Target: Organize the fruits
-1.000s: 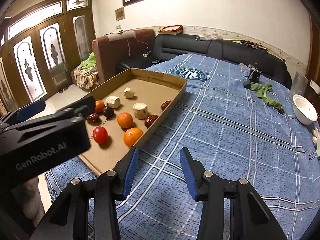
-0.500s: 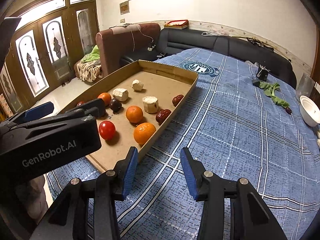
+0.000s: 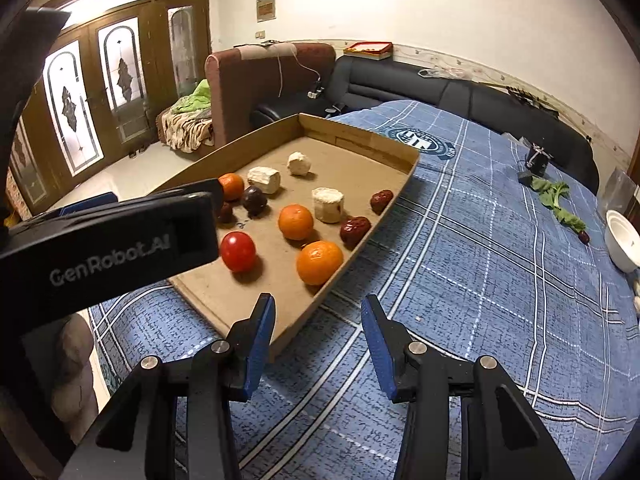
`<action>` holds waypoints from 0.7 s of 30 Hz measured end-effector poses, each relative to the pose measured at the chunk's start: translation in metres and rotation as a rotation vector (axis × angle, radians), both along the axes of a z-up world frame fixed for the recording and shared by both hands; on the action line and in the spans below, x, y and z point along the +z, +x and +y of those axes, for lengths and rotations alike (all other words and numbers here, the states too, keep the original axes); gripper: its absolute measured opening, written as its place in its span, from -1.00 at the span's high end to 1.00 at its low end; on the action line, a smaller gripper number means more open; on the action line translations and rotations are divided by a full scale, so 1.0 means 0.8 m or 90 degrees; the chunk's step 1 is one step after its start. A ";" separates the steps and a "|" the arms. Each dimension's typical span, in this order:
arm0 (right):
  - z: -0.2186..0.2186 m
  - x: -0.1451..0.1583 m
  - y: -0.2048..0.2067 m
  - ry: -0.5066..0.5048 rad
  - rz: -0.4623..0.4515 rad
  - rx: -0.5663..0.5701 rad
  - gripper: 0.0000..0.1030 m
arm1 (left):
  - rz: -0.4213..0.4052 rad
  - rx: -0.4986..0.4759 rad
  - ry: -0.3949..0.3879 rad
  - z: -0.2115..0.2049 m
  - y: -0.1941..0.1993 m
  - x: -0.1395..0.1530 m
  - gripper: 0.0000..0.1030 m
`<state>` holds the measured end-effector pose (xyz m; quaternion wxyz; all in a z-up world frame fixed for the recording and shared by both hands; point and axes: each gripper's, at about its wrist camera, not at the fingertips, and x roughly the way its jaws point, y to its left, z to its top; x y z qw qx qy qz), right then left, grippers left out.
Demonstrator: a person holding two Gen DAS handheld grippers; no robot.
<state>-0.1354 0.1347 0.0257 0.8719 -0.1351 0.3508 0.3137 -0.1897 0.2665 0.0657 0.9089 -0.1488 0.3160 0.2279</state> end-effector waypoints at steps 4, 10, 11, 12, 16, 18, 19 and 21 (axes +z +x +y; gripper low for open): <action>0.007 -0.002 -0.004 -0.008 -0.002 0.010 0.03 | -0.001 0.007 -0.006 0.005 -0.003 -0.001 -1.00; 0.014 -0.004 -0.008 -0.009 -0.001 0.022 0.03 | 0.001 0.014 -0.005 0.009 -0.008 0.002 -1.00; 0.015 -0.004 -0.009 -0.008 -0.001 0.026 0.03 | 0.002 0.015 -0.004 0.009 -0.008 0.002 -1.00; 0.016 -0.004 -0.011 -0.009 -0.002 0.028 0.03 | 0.002 0.016 -0.004 0.009 -0.008 0.003 -1.00; 0.016 -0.001 -0.013 -0.004 -0.005 0.036 0.03 | 0.003 0.019 0.007 0.002 -0.010 0.009 -1.00; 0.012 0.000 -0.013 0.002 -0.003 0.035 0.03 | 0.003 0.017 0.016 -0.003 -0.010 0.013 -1.00; 0.010 0.001 -0.013 0.005 -0.003 0.034 0.03 | 0.004 0.016 0.022 -0.007 -0.010 0.015 -1.00; 0.004 0.002 -0.013 0.011 -0.002 0.032 0.03 | 0.003 0.014 0.032 -0.013 -0.009 0.019 -1.00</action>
